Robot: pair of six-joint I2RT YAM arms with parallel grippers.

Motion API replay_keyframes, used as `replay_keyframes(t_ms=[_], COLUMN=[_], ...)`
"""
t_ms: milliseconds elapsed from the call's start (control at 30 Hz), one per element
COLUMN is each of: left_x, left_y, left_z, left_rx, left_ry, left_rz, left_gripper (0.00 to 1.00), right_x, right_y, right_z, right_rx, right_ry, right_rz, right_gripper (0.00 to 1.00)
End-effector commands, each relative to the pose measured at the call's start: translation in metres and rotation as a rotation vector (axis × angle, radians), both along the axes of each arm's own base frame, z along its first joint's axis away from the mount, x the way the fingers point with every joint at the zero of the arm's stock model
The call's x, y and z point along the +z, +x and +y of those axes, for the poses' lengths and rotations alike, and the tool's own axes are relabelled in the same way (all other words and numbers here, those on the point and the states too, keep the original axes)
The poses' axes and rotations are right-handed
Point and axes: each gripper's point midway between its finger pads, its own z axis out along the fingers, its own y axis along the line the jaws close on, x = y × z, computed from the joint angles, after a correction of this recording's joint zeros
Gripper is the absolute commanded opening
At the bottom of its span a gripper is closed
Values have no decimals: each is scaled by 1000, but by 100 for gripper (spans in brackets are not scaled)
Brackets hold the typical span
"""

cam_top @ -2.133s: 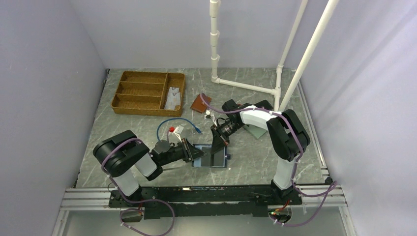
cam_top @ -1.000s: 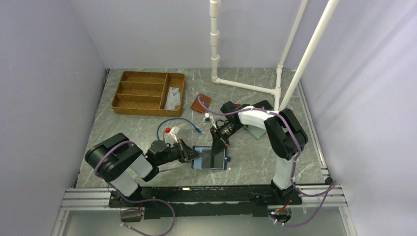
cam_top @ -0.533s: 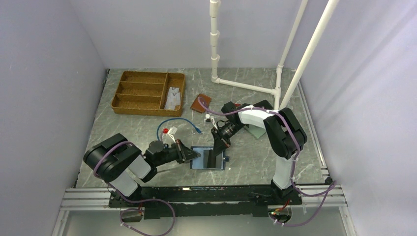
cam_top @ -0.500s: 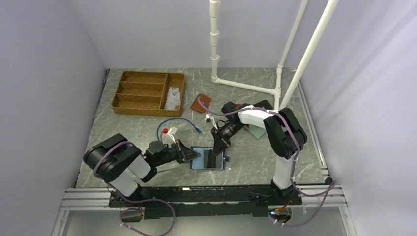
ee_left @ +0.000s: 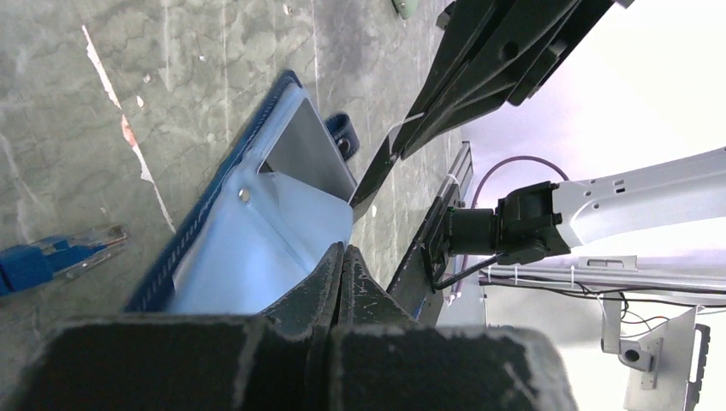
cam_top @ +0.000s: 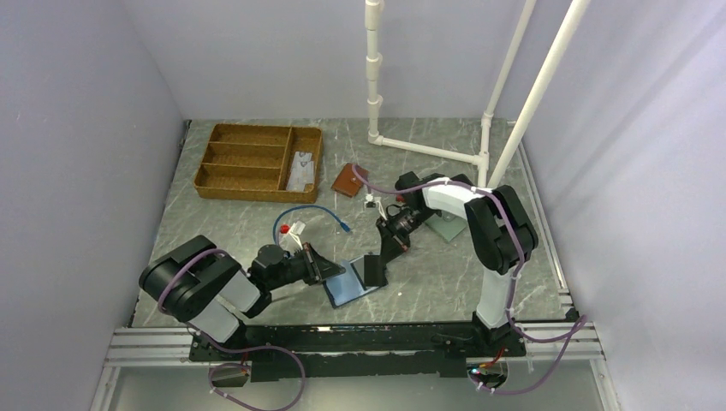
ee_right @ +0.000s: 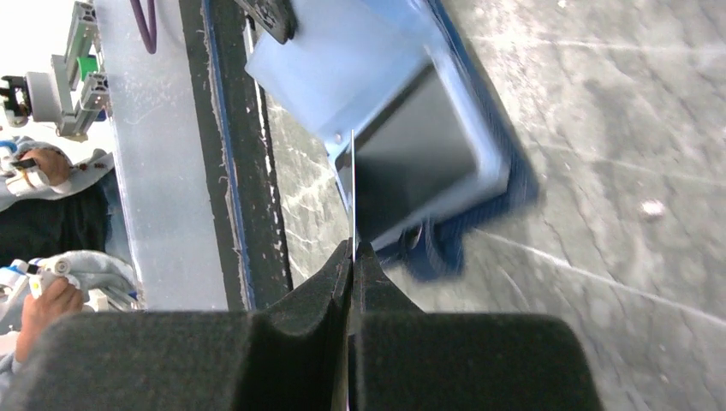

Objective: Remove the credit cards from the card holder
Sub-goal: Remove the credit card from the card holder.

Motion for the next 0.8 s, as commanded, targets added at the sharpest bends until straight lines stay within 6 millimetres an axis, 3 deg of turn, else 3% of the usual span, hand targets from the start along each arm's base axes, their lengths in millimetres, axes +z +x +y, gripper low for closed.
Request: replay_keyframes(t_ms=[0,167,300,533,767], left_x=[2,-1,6,40,52], left_y=[5,7,10,12,13], left_z=[1,5,11,29,24], left_rx=[8,30,50,117,81], left_ry=[26,78,145,203,198], left_rz=[-24,0,0,-81,-116], left_gripper=[0,1,17,48,50], right_x=[10,25,36,49,58], right_y=[11,11,12,14,18], right_z=[-6,-5,-3,-2,-4], right_rx=[13,17,12,-6,-25], right_ry=[21,75,107,146,169], right_rz=[-53,-62,-75,-88,-108], right_gripper=[0,0,0,0,0])
